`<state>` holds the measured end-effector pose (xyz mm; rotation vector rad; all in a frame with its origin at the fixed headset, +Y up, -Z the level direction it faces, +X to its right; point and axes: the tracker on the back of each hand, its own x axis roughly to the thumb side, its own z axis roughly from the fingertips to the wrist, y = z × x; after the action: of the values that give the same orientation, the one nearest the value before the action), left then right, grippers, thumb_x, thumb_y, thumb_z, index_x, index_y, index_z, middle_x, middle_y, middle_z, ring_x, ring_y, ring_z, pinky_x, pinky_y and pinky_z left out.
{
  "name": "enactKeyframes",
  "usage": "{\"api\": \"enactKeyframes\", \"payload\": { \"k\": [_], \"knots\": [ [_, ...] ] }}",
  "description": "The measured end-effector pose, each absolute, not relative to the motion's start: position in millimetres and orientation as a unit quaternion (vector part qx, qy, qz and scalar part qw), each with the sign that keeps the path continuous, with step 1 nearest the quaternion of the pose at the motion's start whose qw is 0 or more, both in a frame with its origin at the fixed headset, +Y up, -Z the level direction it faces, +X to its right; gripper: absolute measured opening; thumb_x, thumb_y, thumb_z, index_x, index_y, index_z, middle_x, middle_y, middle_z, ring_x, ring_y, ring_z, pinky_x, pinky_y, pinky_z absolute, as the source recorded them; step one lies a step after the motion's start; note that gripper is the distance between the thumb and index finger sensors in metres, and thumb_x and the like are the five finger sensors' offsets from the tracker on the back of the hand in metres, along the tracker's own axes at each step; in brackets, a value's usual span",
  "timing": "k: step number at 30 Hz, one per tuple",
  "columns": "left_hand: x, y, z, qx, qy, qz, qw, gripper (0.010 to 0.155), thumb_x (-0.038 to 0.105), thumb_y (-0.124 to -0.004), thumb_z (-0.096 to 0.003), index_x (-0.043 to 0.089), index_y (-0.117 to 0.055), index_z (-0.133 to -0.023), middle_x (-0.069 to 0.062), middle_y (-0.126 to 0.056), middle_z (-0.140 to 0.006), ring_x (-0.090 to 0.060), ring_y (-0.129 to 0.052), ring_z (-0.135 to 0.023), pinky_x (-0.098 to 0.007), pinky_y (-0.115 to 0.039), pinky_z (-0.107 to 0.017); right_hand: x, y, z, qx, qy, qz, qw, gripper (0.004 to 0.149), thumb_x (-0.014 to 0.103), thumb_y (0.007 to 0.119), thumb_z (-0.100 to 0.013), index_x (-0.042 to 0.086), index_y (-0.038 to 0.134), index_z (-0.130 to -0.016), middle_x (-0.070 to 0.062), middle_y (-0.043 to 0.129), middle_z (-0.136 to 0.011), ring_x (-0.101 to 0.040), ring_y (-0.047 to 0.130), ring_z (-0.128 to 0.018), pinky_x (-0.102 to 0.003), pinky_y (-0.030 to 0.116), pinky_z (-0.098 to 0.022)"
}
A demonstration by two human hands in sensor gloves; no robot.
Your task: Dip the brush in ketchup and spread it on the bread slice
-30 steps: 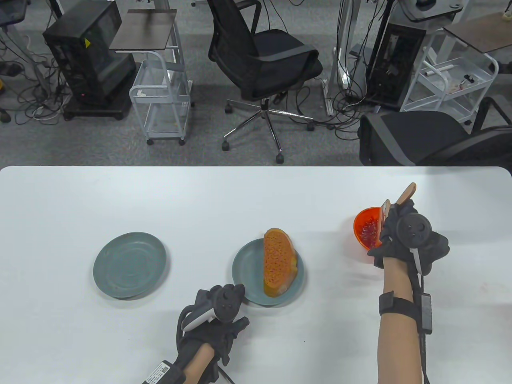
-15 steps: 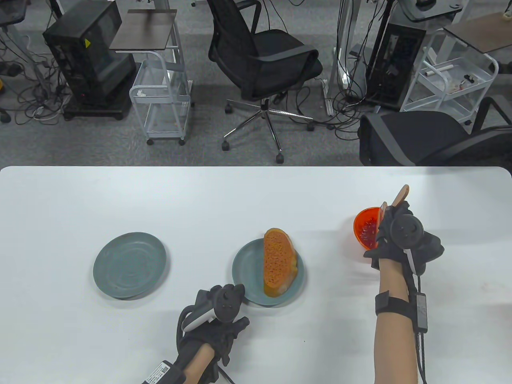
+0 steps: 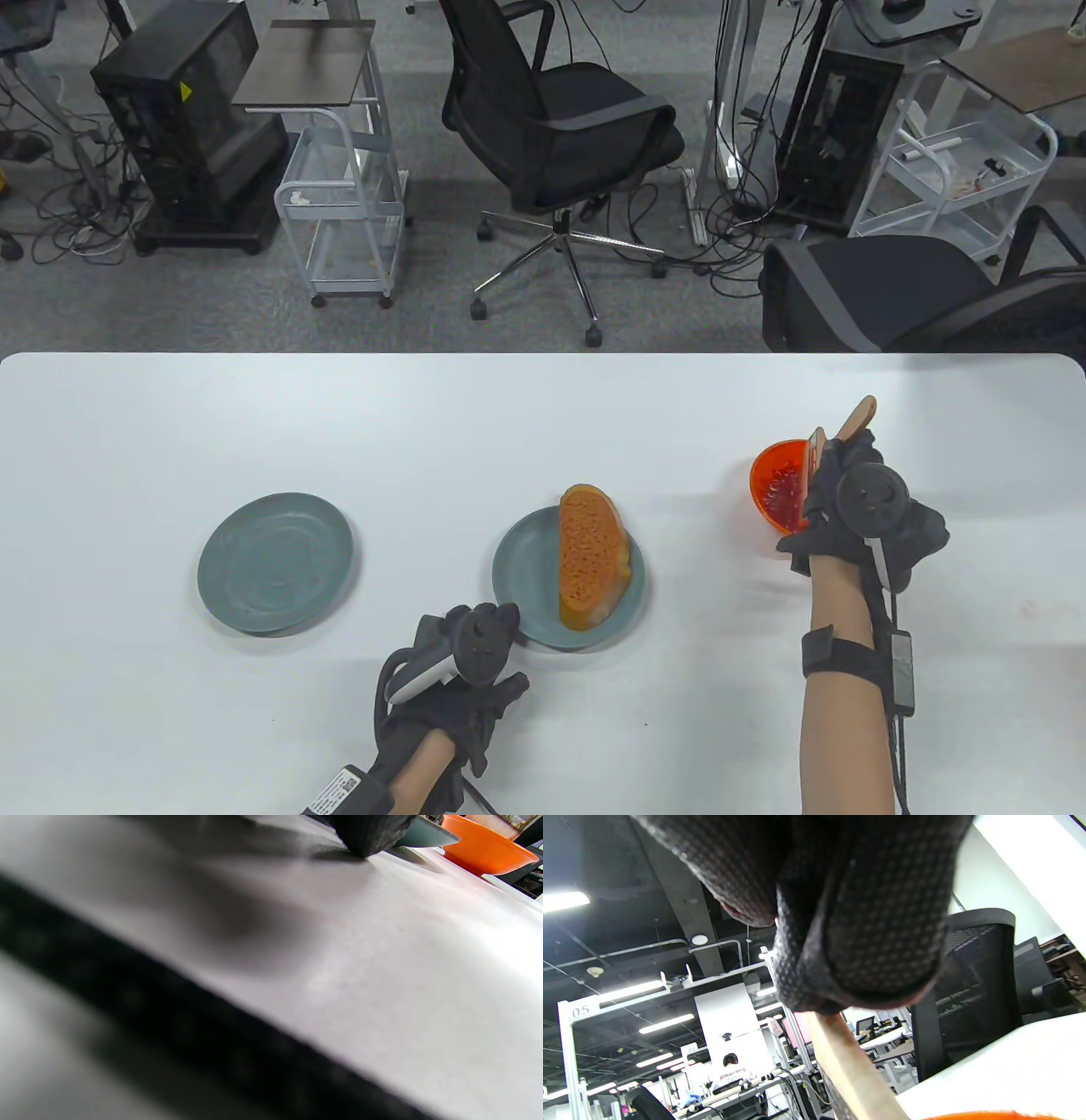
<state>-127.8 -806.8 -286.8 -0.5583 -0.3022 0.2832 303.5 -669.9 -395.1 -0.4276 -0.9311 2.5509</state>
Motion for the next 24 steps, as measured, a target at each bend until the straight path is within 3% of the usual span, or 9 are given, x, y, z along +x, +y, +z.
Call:
{"api": "enactKeyframes", "payload": {
  "k": [6, 10, 17, 24],
  "knots": [
    [-128, -807, -287, -0.274, -0.148, 0.139, 0.94, 0.077, 0.05, -0.056, -0.0631, 0.025, 0.0, -0.109, -0.012, -0.006, -0.118, -0.044, -0.002, -0.106, -0.065, -0.015, -0.068, 281, -634, -358, -0.089, -0.374, 0.879, 0.282, 0.046, 0.023, 0.085, -0.054, -0.009, 0.083, -0.087, -0.034, 0.093, -0.066, -0.026, 0.113, -0.038, -0.03, 0.102, -0.022],
    [-128, -807, -287, -0.274, -0.148, 0.139, 0.94, 0.077, 0.05, -0.056, -0.063, 0.025, 0.0, -0.109, -0.012, -0.006, -0.118, -0.044, -0.003, -0.106, -0.065, -0.015, -0.068, 251, -630, -342, -0.043, -0.339, 0.861, 0.376, 0.046, 0.022, 0.085, -0.055, -0.01, 0.083, -0.088, -0.035, 0.092, -0.066, -0.026, 0.112, -0.038, -0.031, 0.101, -0.022],
    [-128, -806, -287, -0.273, -0.146, 0.135, 0.941, 0.077, 0.05, -0.056, -0.063, 0.025, 0.0, -0.109, -0.012, -0.007, -0.118, -0.044, -0.003, -0.106, -0.065, -0.015, -0.068, 184, -672, -337, -0.008, -0.255, 0.84, 0.479, 0.046, 0.022, 0.085, -0.055, -0.011, 0.083, -0.086, -0.034, 0.093, -0.064, -0.025, 0.113, -0.036, -0.029, 0.102, -0.021],
    [-128, -807, -287, -0.273, -0.147, 0.136, 0.941, 0.077, 0.05, -0.056, -0.063, 0.025, 0.0, -0.109, -0.011, -0.006, -0.118, -0.044, -0.003, -0.106, -0.065, -0.015, -0.068, 150, -713, -337, -0.017, -0.241, 0.842, 0.483, 0.046, 0.022, 0.086, -0.054, -0.013, 0.084, -0.084, -0.036, 0.094, -0.061, -0.024, 0.114, -0.034, -0.028, 0.103, -0.019]
  ]
}}
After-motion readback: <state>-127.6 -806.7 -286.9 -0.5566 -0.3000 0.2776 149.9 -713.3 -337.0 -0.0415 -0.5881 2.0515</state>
